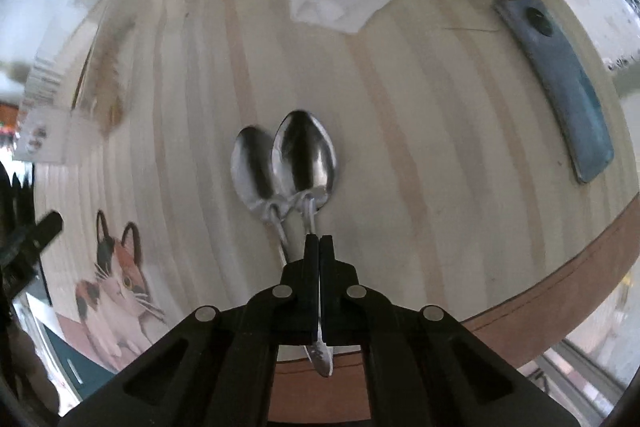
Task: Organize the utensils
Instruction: 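Move both tools back to the remaining spoons on the cloth, then grasp a spoon by its handle with the right tool while the left grasps another spoon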
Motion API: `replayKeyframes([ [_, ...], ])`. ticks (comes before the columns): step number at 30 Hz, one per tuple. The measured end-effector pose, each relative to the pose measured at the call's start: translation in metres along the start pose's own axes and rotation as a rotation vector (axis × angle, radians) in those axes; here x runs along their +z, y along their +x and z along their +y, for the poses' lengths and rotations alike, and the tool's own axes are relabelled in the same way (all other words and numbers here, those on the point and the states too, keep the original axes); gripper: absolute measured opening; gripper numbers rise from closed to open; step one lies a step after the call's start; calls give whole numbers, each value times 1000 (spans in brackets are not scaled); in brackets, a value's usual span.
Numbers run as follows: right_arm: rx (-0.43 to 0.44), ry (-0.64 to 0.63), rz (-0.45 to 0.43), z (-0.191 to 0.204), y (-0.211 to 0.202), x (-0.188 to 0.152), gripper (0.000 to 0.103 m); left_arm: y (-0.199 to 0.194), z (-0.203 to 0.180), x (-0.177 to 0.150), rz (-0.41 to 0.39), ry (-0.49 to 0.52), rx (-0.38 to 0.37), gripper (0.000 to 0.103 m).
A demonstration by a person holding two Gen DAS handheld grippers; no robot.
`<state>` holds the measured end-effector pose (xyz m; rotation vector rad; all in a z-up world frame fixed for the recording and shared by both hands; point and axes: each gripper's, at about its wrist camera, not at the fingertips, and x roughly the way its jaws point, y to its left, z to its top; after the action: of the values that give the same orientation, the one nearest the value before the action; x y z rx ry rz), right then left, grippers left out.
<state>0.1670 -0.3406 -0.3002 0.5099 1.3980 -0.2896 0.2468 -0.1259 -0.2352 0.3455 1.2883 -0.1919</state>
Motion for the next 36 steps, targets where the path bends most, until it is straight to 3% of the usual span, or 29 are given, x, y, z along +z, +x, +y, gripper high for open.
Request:
replayKeyframes([
  [3,-31,7,-6,-15,-3,0,0,1,-25,-3,10,38,-18,103],
  [6,64,6,14,-21,-4,1,2,3,-40,-4,16,69,-9,103],
  [8,93,-19,7,-15,-8,6,16,6,-46,-4,16,88,21,103],
  [9,97,-38,2,-9,-6,8,33,8,-49,-4,19,96,38,103],
  [10,92,-52,-1,-5,-4,8,37,11,-50,-2,23,100,51,103],
  [12,40,-89,30,7,8,10,36,15,-52,-2,35,101,66,103],
  [14,-32,-120,12,14,11,11,8,19,-54,-2,48,100,74,103],
  [20,-69,-49,11,-19,4,11,4,24,-73,-3,100,94,16,103],
  [24,-104,-4,17,-53,-1,12,4,34,-106,-3,205,61,-166,98],
  [27,-115,43,18,-80,-6,10,4,41,-133,-4,257,77,-238,79],
  [28,-116,55,19,-86,-7,9,4,44,-142,-4,269,88,-246,67],
  [30,-111,79,19,-98,-9,7,4,43,-156,-6,252,121,-213,63],
  [32,-106,86,17,-105,-11,4,4,39,-164,-7,207,159,-185,37],
  [33,-102,88,15,-110,-12,2,4,38,-165,-7,194,172,-185,30],
  [34,-103,88,14,-116,-14,0,4,37,-165,-8,185,185,-186,14],
  [36,-115,83,12,-118,-15,-4,4,38,-161,-9,179,201,-189,5],
])
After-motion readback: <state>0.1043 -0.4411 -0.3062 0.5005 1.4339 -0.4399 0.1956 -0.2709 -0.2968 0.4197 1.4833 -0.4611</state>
